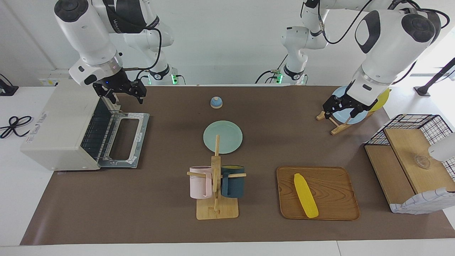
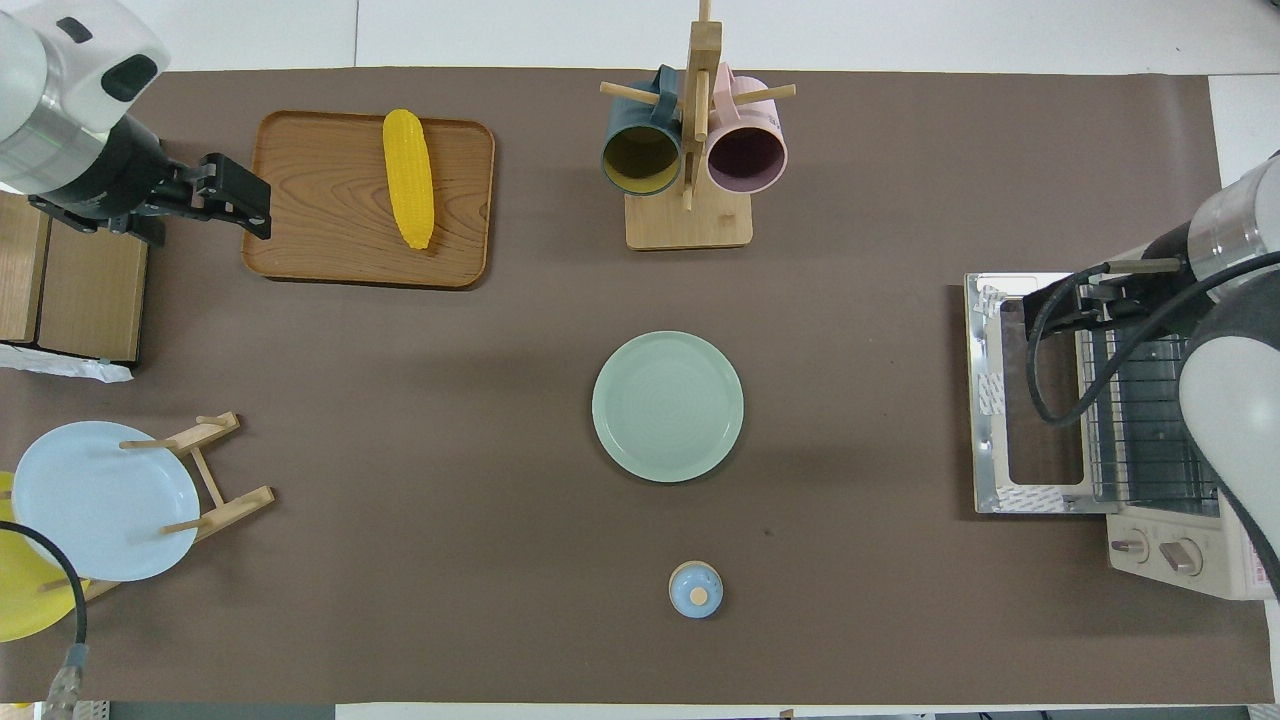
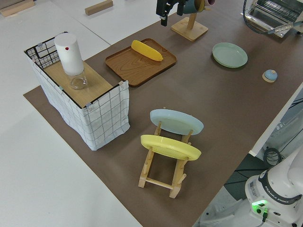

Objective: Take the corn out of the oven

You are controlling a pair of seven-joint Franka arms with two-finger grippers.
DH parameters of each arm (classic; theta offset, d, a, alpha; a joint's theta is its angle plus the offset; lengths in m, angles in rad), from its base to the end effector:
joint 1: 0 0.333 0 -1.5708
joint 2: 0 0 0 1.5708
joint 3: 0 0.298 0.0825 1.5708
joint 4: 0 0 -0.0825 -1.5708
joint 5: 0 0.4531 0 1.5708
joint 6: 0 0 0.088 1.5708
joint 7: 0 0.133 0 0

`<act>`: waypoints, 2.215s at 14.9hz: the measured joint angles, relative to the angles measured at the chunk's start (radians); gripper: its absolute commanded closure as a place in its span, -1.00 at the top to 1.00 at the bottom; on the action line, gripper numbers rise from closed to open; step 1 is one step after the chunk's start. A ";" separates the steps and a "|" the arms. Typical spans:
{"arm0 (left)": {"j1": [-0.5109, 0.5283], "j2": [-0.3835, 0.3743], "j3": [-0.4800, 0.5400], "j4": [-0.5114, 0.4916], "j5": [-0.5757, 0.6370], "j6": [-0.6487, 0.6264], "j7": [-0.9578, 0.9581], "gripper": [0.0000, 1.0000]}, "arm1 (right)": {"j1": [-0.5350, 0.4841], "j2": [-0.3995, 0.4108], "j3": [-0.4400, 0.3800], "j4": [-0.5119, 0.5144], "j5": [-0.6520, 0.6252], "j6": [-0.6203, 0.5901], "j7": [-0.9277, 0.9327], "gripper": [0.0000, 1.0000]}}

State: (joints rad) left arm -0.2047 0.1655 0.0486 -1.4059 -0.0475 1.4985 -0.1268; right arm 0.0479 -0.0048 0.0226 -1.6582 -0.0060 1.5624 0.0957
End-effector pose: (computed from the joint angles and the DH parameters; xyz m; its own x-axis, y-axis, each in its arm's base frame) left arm 0.6522 -0.1116 0.5567 0.9965 -0.0324 -0.0770 -0.0302 -0.9991 0.0300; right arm 0.6135 0.0425 0.5358 0.9956 -0.0255 -0.0899 -0.0243 -0.9996 0.0147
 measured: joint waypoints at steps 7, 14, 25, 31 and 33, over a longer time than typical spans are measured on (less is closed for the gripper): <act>0.000 -0.165 -0.004 -0.149 0.001 -0.001 0.000 1.00 | 0.000 0.000 0.000 0.000 0.000 0.000 0.000 1.00; 0.033 -0.177 -0.034 -0.152 0.002 -0.042 0.002 1.00 | 0.001 0.000 0.000 0.000 0.000 0.000 0.000 1.00; 0.045 -0.183 -0.061 -0.158 0.002 -0.045 0.002 1.00 | 0.048 -0.121 0.002 -0.528 0.001 0.354 0.035 -1.00; 0.046 -0.183 -0.062 -0.158 0.002 -0.046 0.002 1.00 | 0.048 -0.104 0.002 -0.782 -0.009 0.635 0.106 -1.00; 0.046 -0.183 -0.062 -0.158 0.002 -0.046 0.002 1.00 | 0.049 -0.093 0.002 -0.795 -0.023 0.664 0.117 -1.00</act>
State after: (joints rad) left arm -0.1585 -0.0177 -0.0129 -1.5636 -0.0456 1.4529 -0.1244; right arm 0.0966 -0.0981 0.0250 -2.4532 -0.0295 2.2263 0.2127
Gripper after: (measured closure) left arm 0.000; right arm 0.991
